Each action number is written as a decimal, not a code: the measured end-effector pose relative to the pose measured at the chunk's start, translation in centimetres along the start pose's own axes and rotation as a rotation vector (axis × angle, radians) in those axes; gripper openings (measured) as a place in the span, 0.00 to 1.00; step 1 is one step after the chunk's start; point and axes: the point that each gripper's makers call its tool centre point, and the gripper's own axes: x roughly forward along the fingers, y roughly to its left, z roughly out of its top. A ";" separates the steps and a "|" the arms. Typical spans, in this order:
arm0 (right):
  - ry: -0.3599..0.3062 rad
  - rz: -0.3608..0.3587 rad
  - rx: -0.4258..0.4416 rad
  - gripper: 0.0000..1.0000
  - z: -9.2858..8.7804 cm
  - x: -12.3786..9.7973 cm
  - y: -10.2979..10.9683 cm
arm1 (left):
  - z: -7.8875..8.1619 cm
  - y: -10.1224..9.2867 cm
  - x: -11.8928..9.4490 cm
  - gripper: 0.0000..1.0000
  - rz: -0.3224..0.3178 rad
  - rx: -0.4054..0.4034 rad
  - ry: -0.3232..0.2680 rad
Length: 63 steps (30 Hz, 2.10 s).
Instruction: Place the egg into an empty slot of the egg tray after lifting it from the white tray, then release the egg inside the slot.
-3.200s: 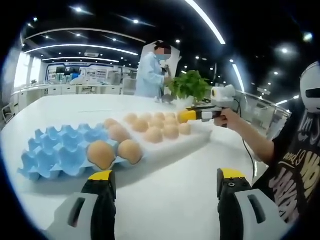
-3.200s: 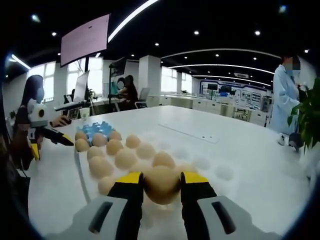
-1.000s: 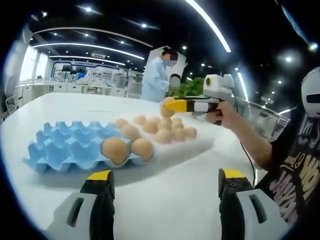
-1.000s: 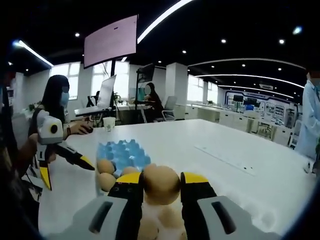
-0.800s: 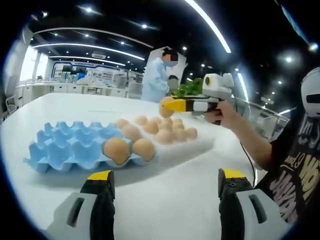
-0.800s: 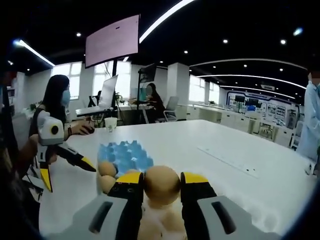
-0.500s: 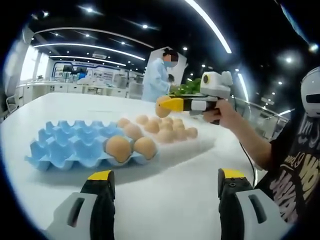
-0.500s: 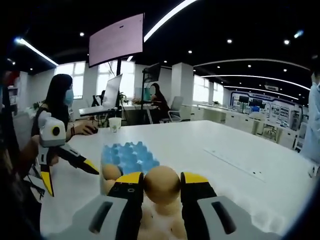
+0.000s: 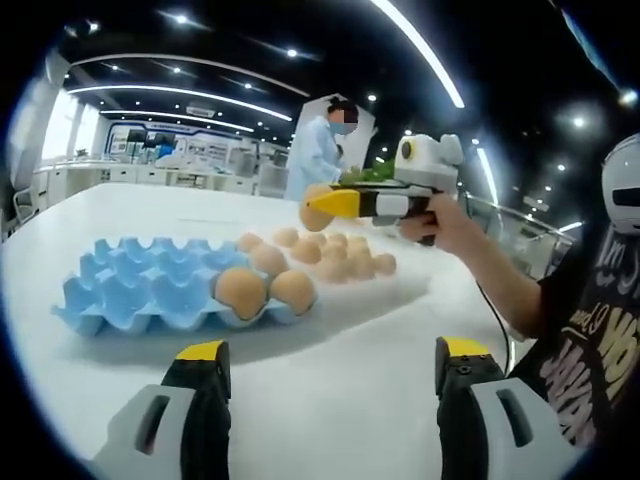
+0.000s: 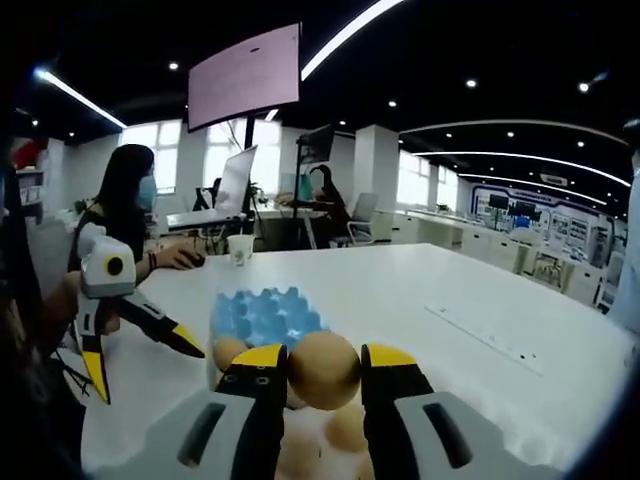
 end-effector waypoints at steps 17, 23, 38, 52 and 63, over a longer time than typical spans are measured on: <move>0.014 0.076 -0.013 0.30 0.4 3.2 2.1 | -0.1 0.3 -0.4 0.85 0.010 -0.007 -0.006; 0.015 0.099 -0.014 0.30 0.6 4.4 3.0 | -0.1 0.4 -0.4 0.85 0.010 -0.008 -0.006; 0.050 0.157 -0.013 0.30 -0.6 7.3 5.2 | -0.3 0.8 -0.6 0.85 0.013 -0.019 -0.010; 0.092 0.153 0.009 0.30 -2.2 8.1 5.3 | -0.4 1.3 -0.7 0.85 0.012 -0.023 -0.008; 0.135 0.130 0.028 0.31 -3.1 8.7 5.0 | -0.3 1.7 -0.7 0.85 0.017 -0.026 -0.013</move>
